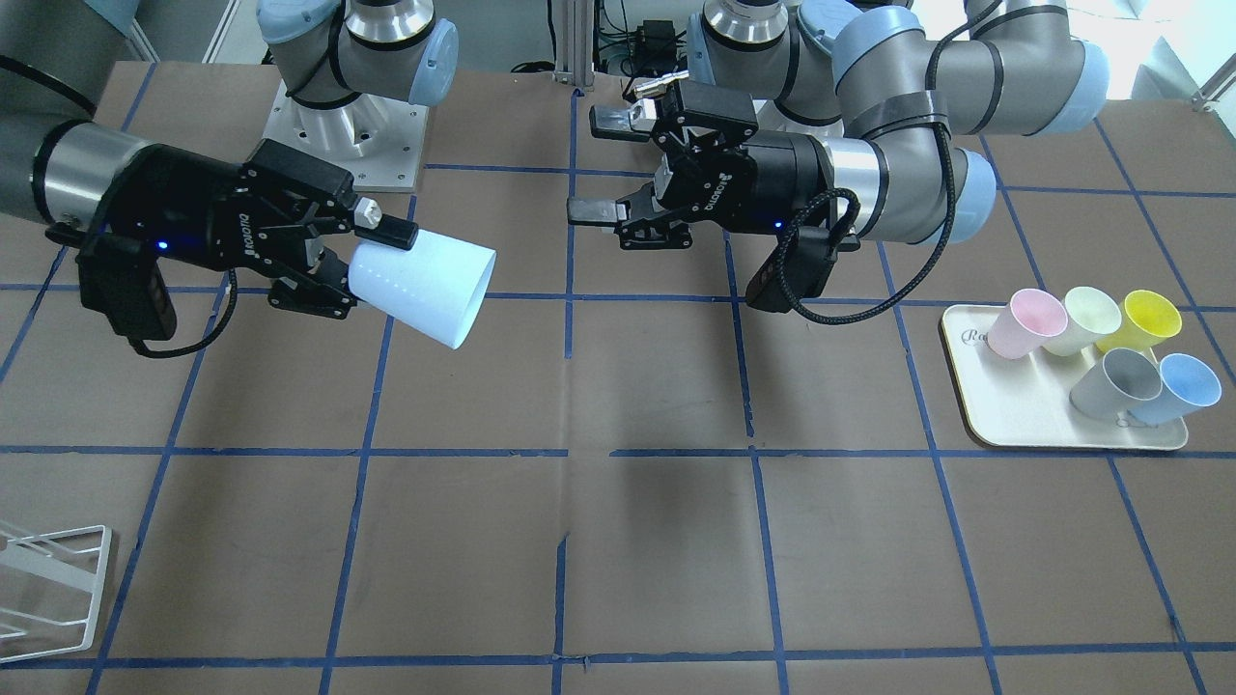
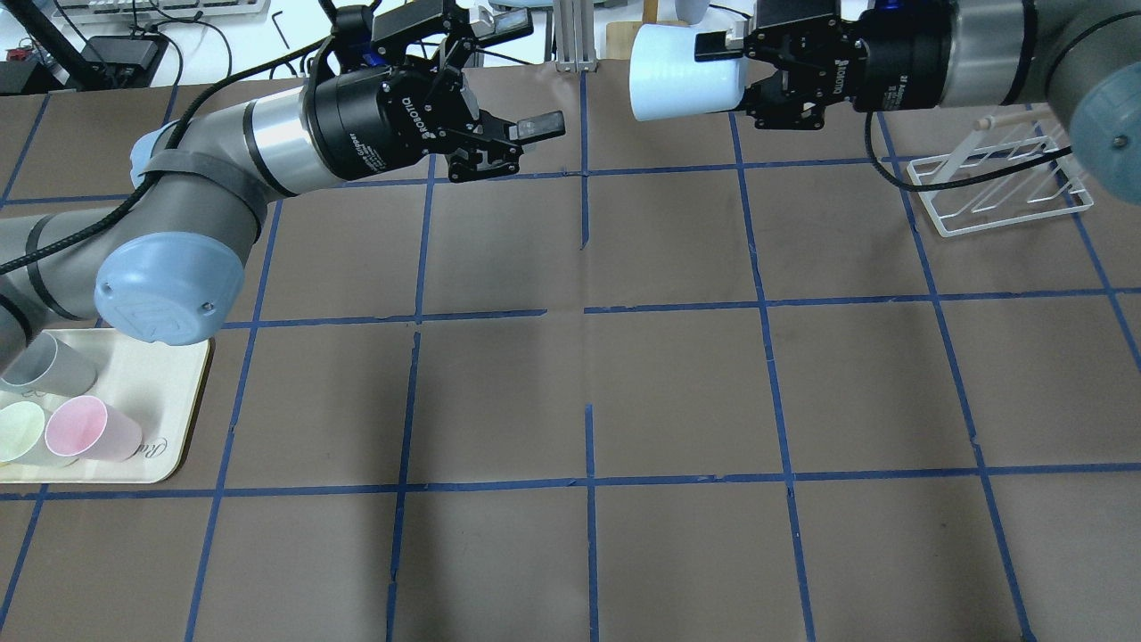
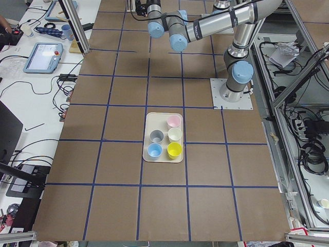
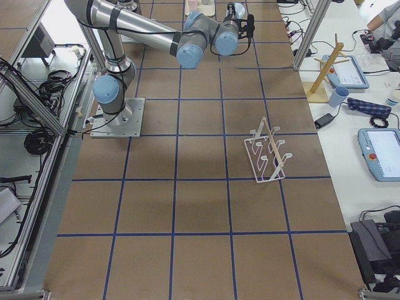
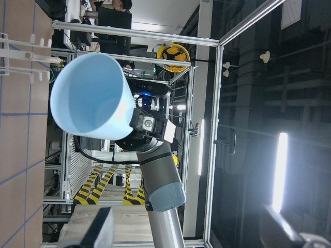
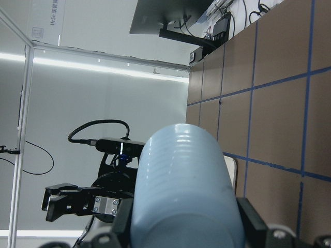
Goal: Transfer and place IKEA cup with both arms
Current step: 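Carry the cup toward the left gripper with the right gripper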
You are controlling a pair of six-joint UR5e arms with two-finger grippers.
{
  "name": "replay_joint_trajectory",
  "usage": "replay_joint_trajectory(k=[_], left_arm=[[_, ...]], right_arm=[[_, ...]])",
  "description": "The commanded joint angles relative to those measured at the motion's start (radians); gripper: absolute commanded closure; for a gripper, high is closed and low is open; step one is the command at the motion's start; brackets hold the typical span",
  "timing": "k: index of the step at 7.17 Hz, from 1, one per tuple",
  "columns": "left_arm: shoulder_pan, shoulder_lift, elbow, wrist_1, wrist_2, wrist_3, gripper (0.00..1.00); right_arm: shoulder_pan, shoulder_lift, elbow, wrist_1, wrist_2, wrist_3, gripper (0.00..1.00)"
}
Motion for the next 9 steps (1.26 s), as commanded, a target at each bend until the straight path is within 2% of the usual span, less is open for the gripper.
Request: replay_joint_trajectory(k=[1, 4, 6, 9], left_arm=[[0.000, -0.027, -0.006, 0.059, -0.010, -0.005, 0.00], [0.000, -0.030, -0.005, 0.061, -0.012, -0.009, 0.00], [0.002, -0.029, 0.002, 0.061, -0.010, -0.005, 0.00], [-0.001, -0.029, -0.003, 0.061, -0.012, -0.007, 0.00]], right_arm=[[0.038, 0.004, 0.006, -0.009, 0.068, 0.062, 0.51], [0.108, 0.011, 0.012, -0.009, 0.072, 0.080, 0.51], [0.116, 0.009, 0.011, -0.009, 0.005, 0.105, 0.51], [0.118, -0.002, 0.011, -0.009, -0.018, 0.108, 0.51]])
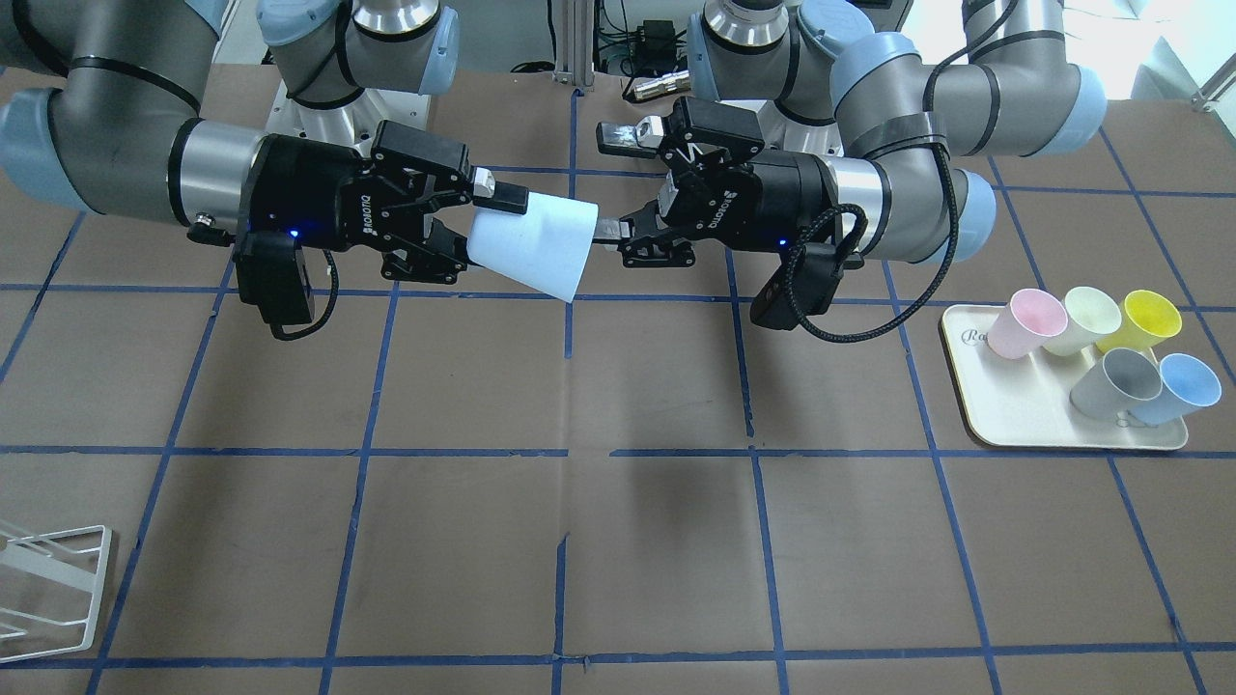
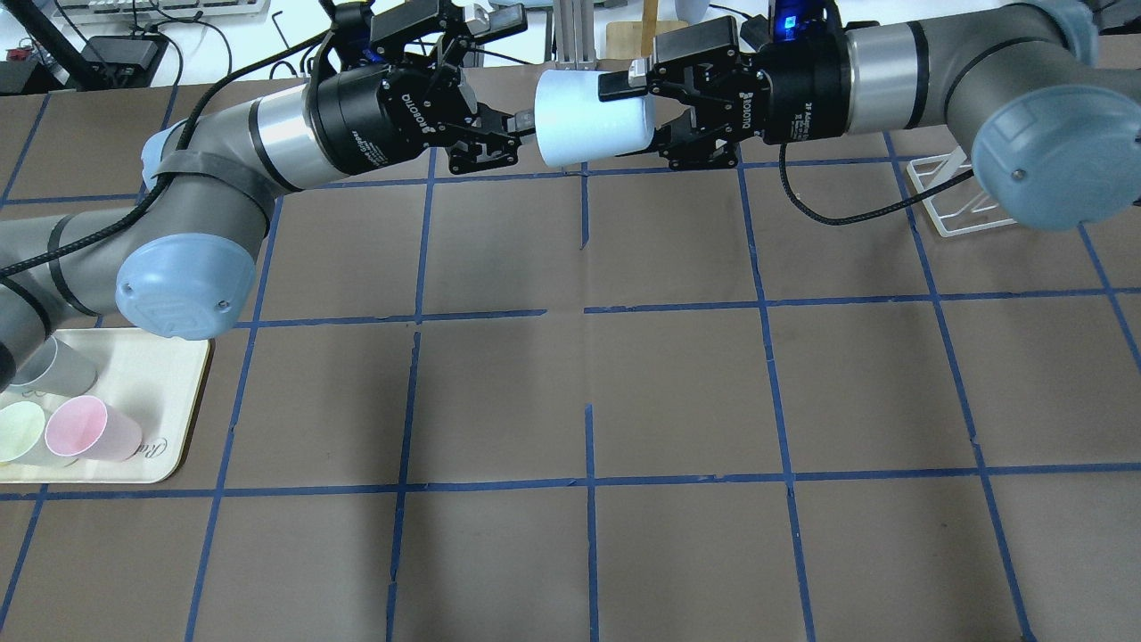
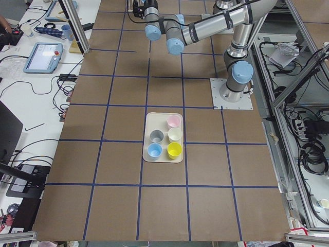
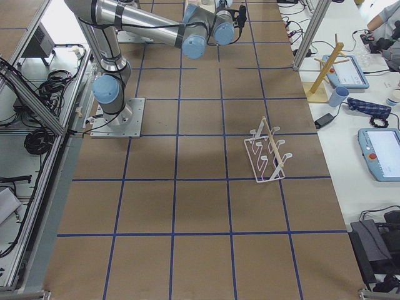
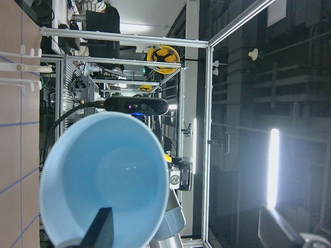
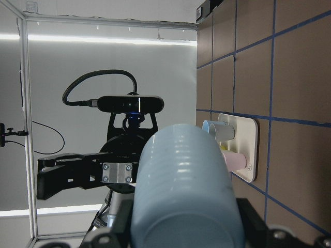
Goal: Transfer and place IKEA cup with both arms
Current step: 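Carry the cup toward the left gripper with the right gripper, then close the left gripper on the cup's open end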
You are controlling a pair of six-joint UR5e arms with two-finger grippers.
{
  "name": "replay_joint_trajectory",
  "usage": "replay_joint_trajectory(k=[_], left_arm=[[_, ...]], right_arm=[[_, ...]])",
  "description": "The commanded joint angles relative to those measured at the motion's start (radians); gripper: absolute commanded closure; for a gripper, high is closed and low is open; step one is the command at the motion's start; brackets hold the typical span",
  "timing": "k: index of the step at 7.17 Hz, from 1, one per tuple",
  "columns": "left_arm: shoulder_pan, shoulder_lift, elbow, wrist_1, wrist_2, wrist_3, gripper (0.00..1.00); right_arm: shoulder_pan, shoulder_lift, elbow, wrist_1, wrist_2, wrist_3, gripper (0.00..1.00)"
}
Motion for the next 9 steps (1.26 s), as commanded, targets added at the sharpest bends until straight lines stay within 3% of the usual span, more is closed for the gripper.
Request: replay_joint_trajectory(k=[1, 4, 6, 7, 8, 9], left_arm=[[-0.007, -0.002, -0.003, 0.000, 0.000, 0.001, 0.00], [-0.065, -0.008, 0.001, -0.002, -0.003, 0.004, 0.09], [-0.068, -0.013, 0.002, 0.015, -0.001, -0.004, 0.33], [-0.067, -0.011, 0.004, 0.018, -0.001, -0.042, 0.33], [-0.064, -0.010, 0.004, 0.031, -0.001, -0.062, 0.33], [-0.062, -0.008, 0.004, 0.034, -0.001, -0.068, 0.32]], right_arm=[[0.007, -0.007, 0.001, 0.002, -0.036, 0.003, 0.51], [0.055, -0.001, 0.000, 0.001, -0.011, -0.008, 0.51], [0.052, 0.004, 0.001, -0.001, 0.024, -0.024, 0.51], [0.049, 0.004, 0.004, -0.001, 0.023, -0.031, 0.50], [0.053, -0.002, 0.018, -0.001, 0.036, -0.026, 0.01], [0.049, -0.002, 0.024, -0.001, 0.033, -0.031, 0.00]])
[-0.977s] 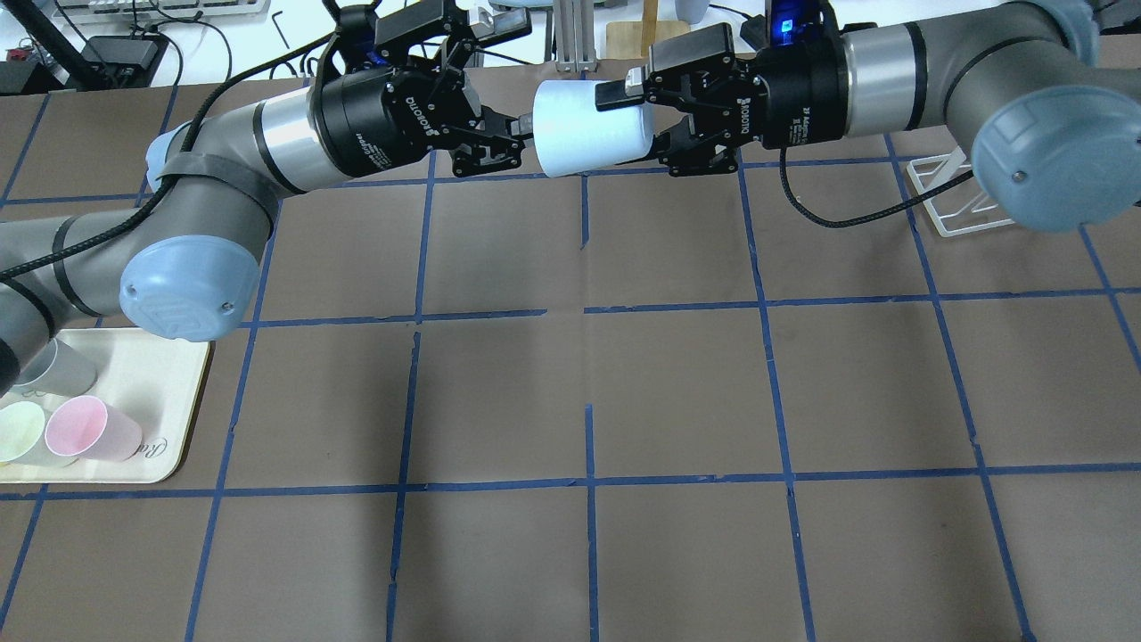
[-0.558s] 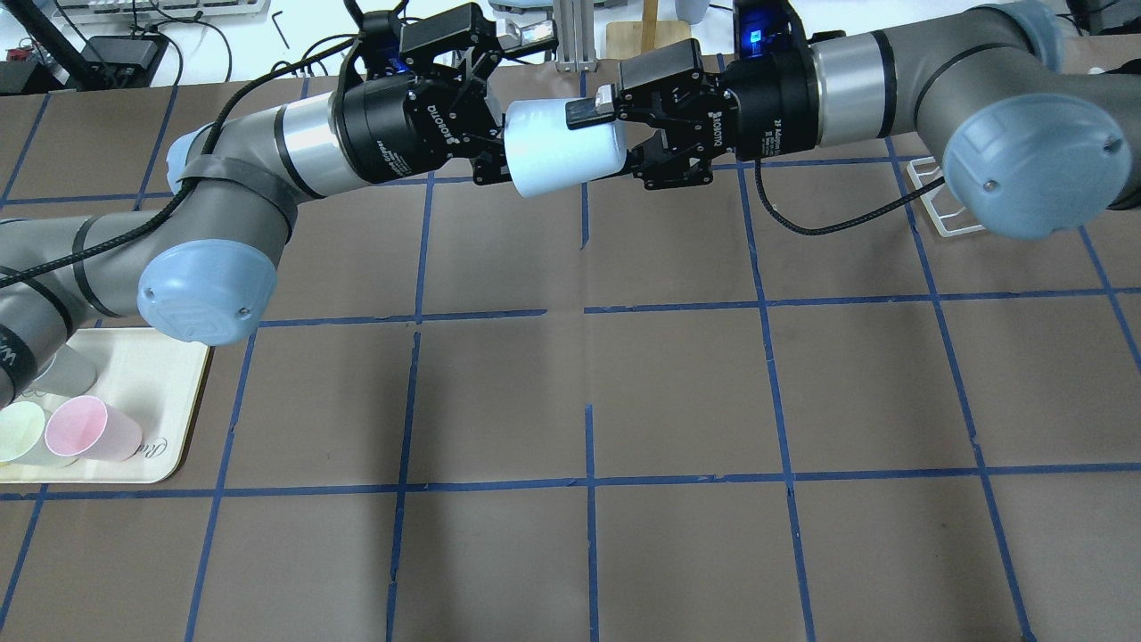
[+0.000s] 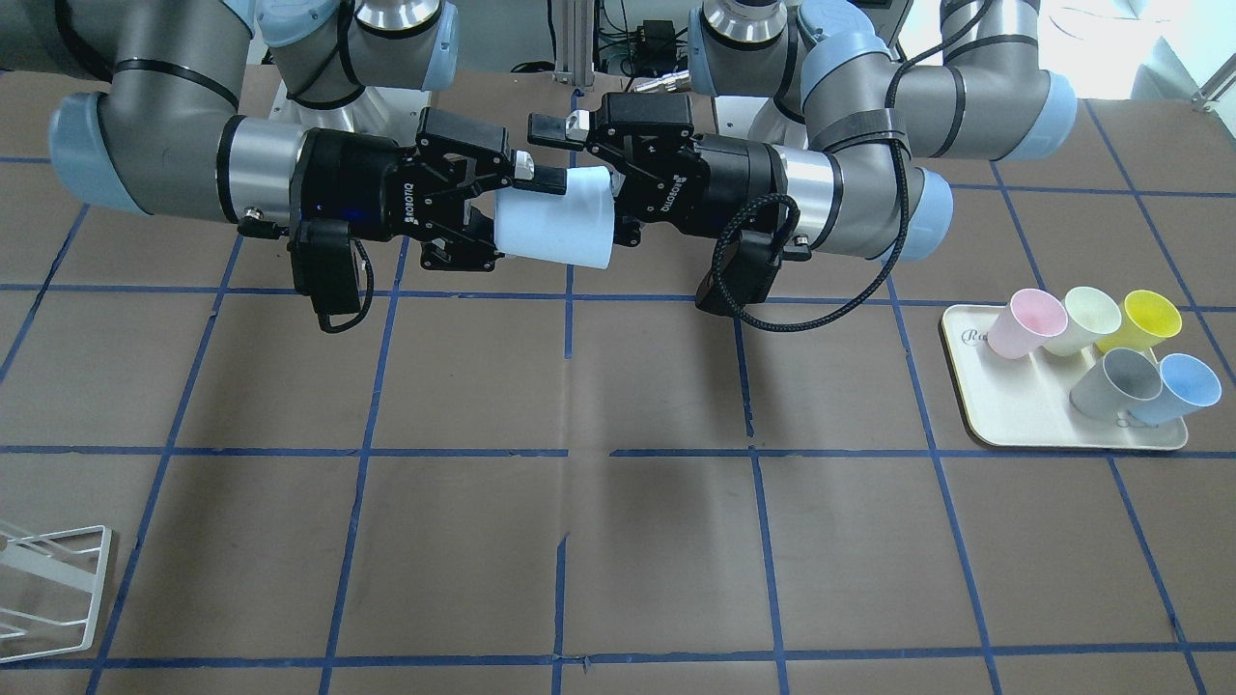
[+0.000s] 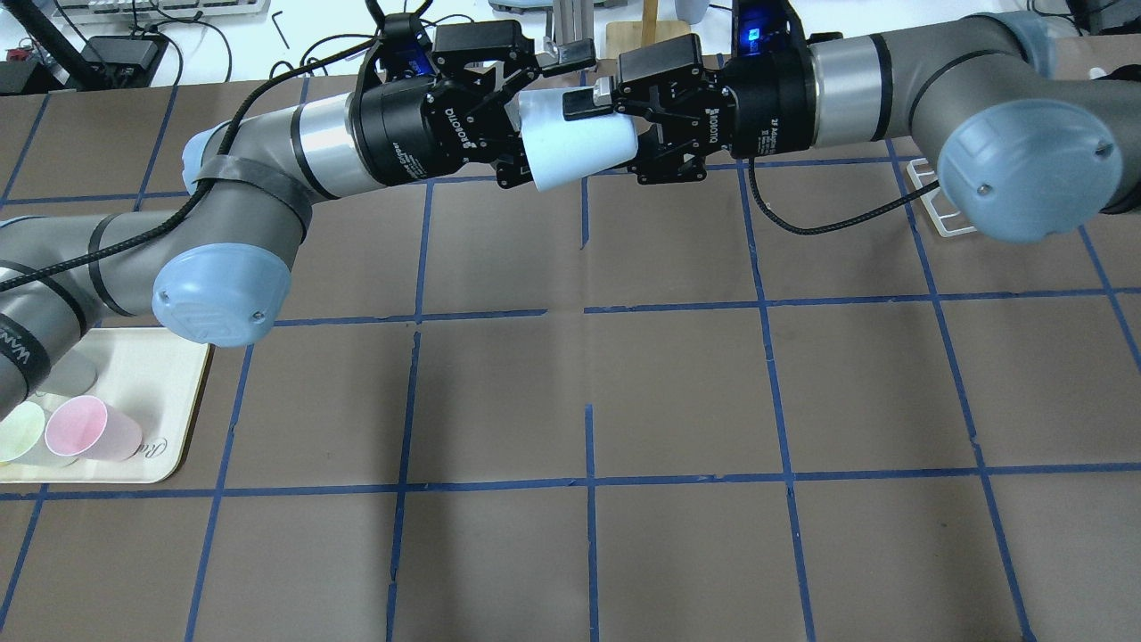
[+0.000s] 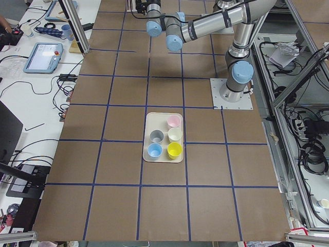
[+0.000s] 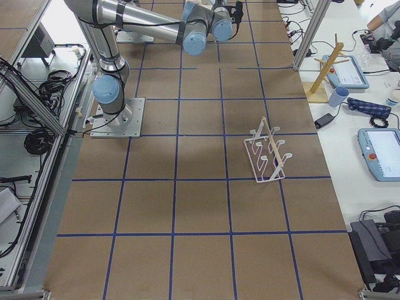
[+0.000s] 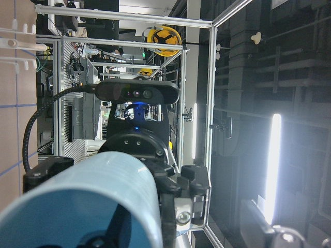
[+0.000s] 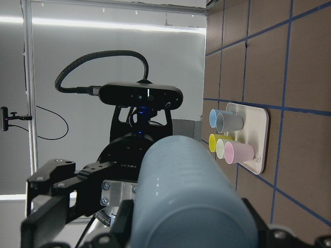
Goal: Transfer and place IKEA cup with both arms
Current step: 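Close the left gripper on the cup's open end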
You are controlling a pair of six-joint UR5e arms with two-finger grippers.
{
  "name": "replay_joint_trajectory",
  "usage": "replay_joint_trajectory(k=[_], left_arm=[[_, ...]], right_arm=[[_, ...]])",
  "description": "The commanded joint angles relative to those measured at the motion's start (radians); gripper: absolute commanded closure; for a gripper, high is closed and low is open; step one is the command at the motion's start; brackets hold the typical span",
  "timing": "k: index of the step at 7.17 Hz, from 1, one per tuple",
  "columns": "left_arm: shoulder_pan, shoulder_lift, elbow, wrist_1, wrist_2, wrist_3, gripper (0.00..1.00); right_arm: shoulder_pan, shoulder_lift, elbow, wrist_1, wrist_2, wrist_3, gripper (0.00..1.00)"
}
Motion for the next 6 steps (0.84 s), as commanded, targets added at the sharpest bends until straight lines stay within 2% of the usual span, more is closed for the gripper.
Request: replay_joint_trajectory(k=[1, 3, 5, 6], left_arm=[[0.004, 0.004, 0.001, 0.009, -0.001, -0.033, 0.30], [0.073, 0.004, -0.006, 0.007, 0.001, -0.042, 0.26], [0.083, 0.004, -0.009, 0.009, 0.002, -0.042, 0.28], [0.086, 0.007, -0.010, 0.006, 0.007, -0.044, 0.51]], right_arm=[[-0.005, -0.002, 0.008, -0.001, 0.001, -0.002, 0.00], [-0.009, -0.005, 0.002, -0.001, 0.000, 0.004, 0.00], [-0.032, -0.006, -0.007, -0.001, -0.010, 0.012, 0.00], [-0.072, -0.008, -0.018, 0.000, -0.024, 0.012, 0.00]])
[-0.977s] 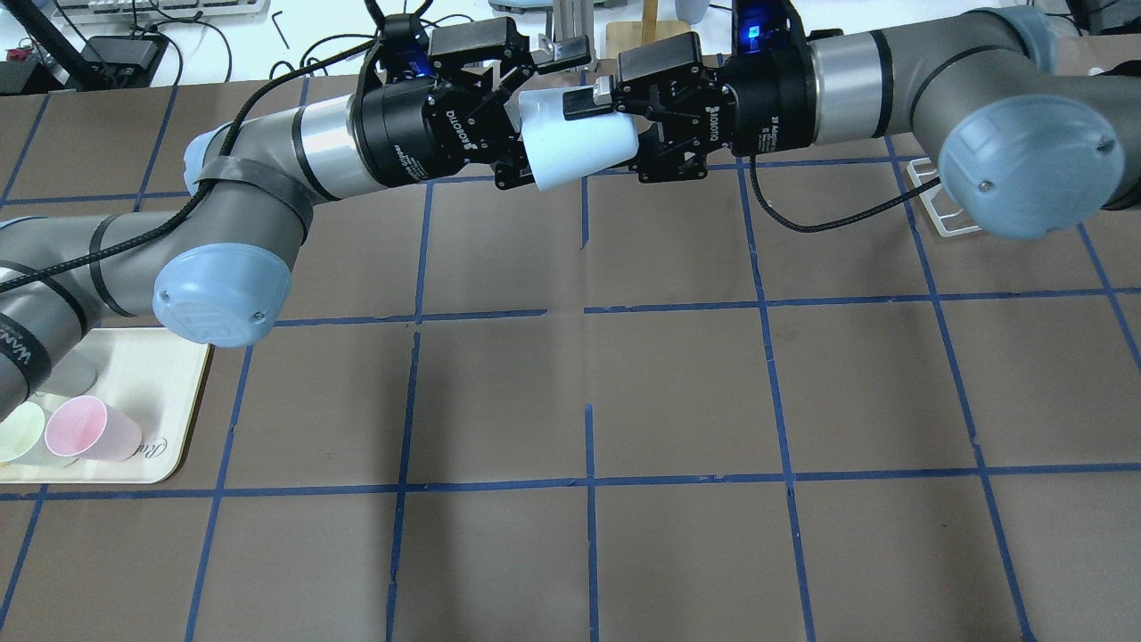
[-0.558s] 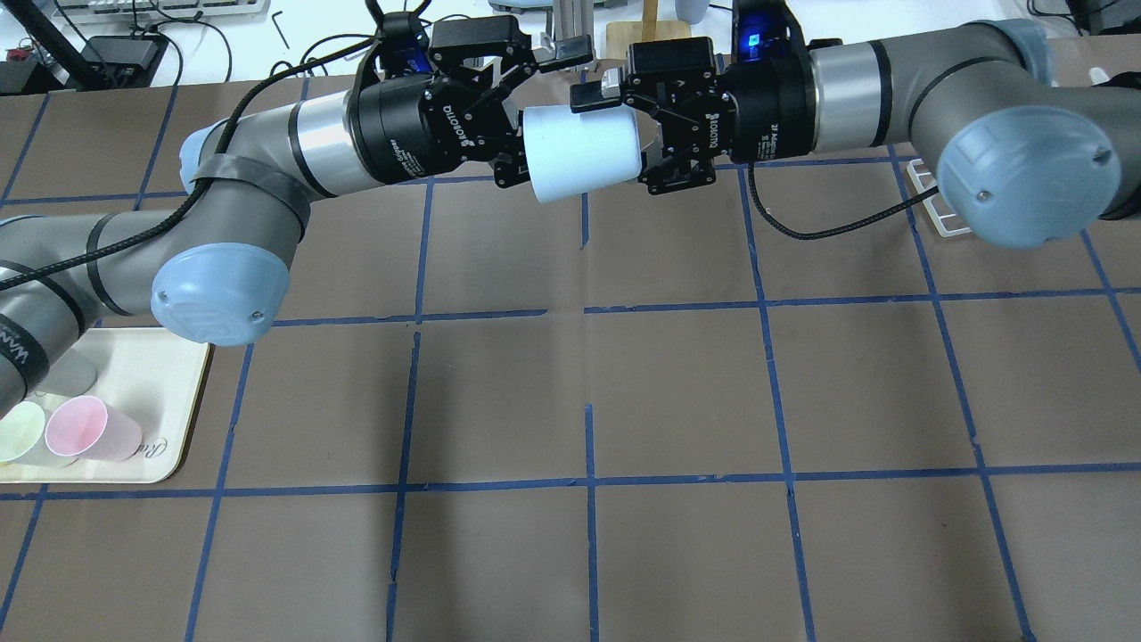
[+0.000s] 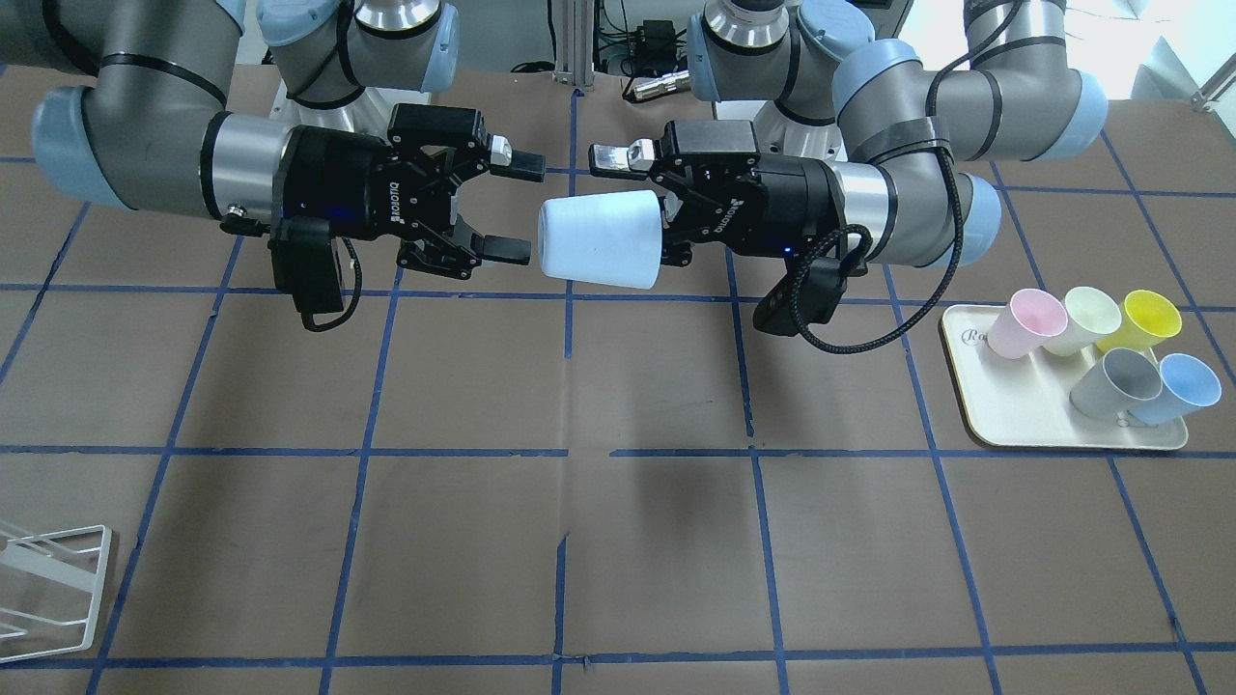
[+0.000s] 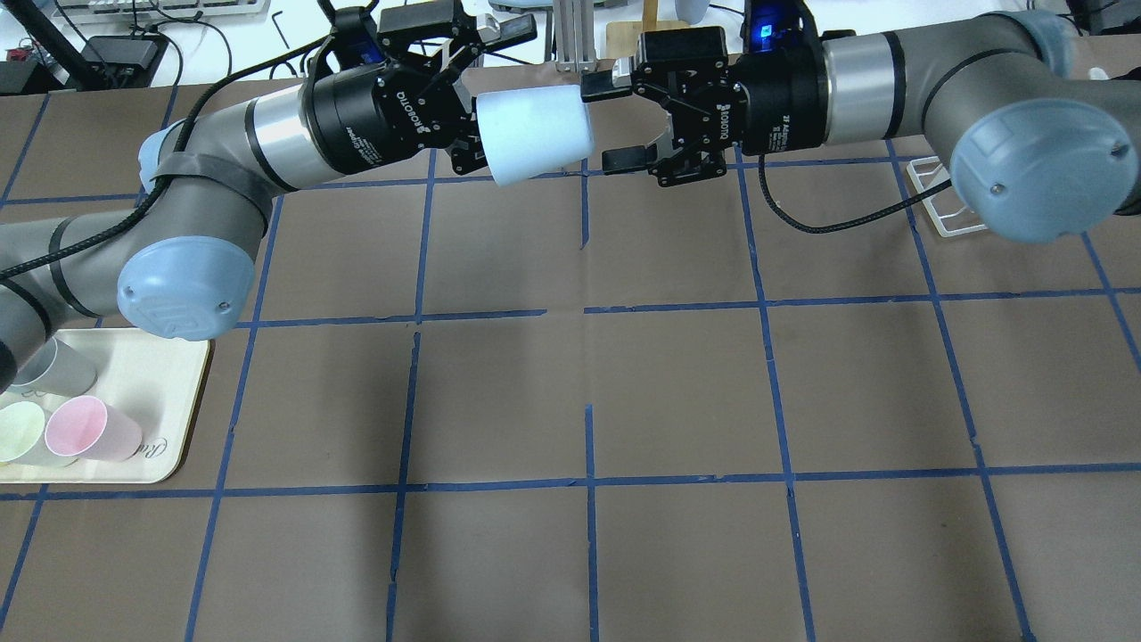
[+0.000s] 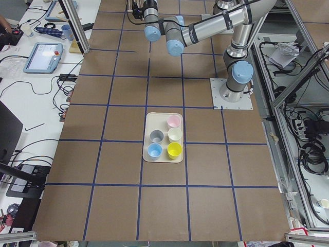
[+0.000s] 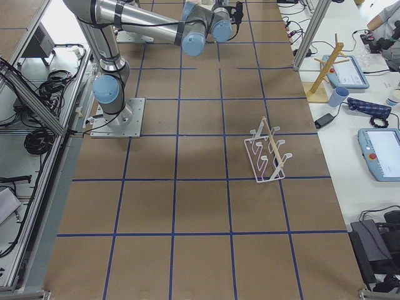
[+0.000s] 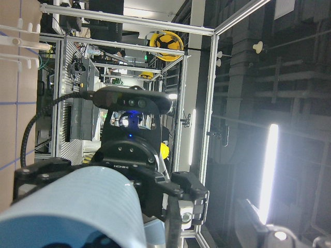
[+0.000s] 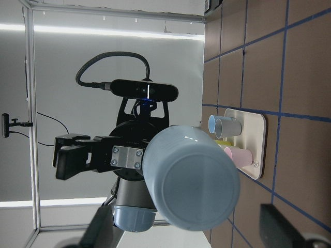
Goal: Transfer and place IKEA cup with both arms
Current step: 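Open the right gripper and pull it back while the left gripper carries the cup away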
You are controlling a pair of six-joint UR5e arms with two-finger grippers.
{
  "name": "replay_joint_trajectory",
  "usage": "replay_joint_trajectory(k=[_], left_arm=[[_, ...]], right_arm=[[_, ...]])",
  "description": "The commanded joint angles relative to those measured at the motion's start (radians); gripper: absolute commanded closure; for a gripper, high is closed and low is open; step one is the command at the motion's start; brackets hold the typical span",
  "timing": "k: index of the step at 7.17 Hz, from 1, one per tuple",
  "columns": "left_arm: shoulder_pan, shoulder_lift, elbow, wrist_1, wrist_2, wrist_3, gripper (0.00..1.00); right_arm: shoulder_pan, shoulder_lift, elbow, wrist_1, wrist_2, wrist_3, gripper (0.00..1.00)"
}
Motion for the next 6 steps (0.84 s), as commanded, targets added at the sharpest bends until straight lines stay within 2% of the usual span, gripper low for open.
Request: replay_joint_trajectory(k=[1, 2, 3, 4, 5, 6], left_arm=[[0.006, 0.004, -0.002, -0.001, 0.027, -0.030, 0.80], [0.012, 0.012, 0.001, 0.022, 0.035, -0.088, 0.99], [0.050, 0.012, -0.002, 0.089, 0.071, -0.177, 1.00], [0.096, 0.009, -0.001, 0.170, 0.163, -0.294, 1.00], [0.134, 0.012, -0.002, 0.224, 0.220, -0.384, 1.00], [0.166, 0.021, 0.010, 0.228, 0.372, -0.410, 1.00]], right_arm=[[-0.085, -0.001, -0.031, 0.001, -0.070, 0.002, 0.00], [-0.116, -0.001, -0.055, 0.001, -0.137, 0.002, 0.00], [-0.133, 0.000, -0.060, 0.000, -0.222, 0.002, 0.00], [-0.153, 0.000, -0.063, -0.020, -0.330, 0.002, 0.00], [-0.187, 0.005, -0.063, -0.075, -0.483, 0.002, 0.00], [-0.211, -0.001, -0.068, -0.133, -0.676, 0.002, 0.00]])
